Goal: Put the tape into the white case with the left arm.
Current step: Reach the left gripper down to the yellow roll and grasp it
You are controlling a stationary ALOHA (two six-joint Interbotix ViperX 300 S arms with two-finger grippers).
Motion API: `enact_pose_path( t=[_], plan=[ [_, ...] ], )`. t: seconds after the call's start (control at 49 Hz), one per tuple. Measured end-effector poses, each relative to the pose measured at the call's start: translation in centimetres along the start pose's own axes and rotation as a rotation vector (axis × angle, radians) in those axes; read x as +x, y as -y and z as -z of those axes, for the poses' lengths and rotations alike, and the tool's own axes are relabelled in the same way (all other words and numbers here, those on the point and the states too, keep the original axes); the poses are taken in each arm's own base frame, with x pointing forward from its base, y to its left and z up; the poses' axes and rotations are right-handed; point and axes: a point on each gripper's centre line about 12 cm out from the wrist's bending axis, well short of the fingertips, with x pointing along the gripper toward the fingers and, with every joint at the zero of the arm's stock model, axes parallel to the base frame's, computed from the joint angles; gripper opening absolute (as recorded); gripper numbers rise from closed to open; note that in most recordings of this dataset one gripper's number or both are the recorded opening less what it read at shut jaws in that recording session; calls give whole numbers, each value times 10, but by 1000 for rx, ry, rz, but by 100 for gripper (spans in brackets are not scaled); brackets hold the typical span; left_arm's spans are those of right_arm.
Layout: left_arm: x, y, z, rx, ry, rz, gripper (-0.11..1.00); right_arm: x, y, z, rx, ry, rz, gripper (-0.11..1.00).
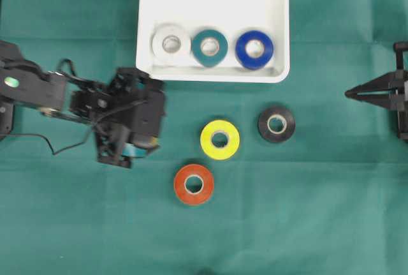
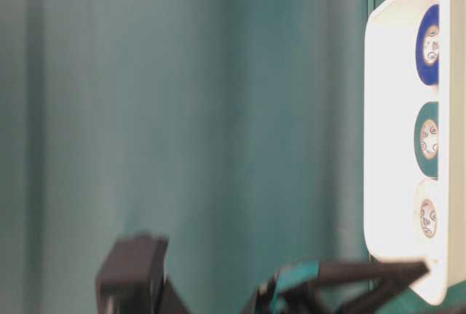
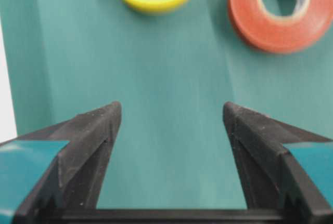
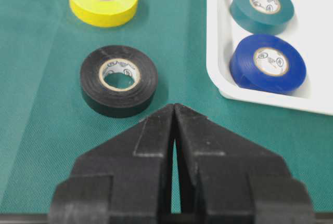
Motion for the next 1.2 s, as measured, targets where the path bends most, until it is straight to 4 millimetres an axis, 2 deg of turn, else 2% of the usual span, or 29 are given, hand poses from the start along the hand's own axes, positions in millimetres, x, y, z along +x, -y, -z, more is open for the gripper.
enact_pose_path(
  t=[0.388, 0.653, 1.205],
  plan=[
    [43, -4, -36, 0, -3, 0, 77, 0, 0, 0, 0, 0, 0, -9],
    [56, -6, -55, 2, 18, -2, 77, 0, 0, -1, -2, 2, 0, -9],
    [83, -10, -65, -2, 9, -5, 77, 0, 0, -1, -2, 2, 0, -9]
  ],
)
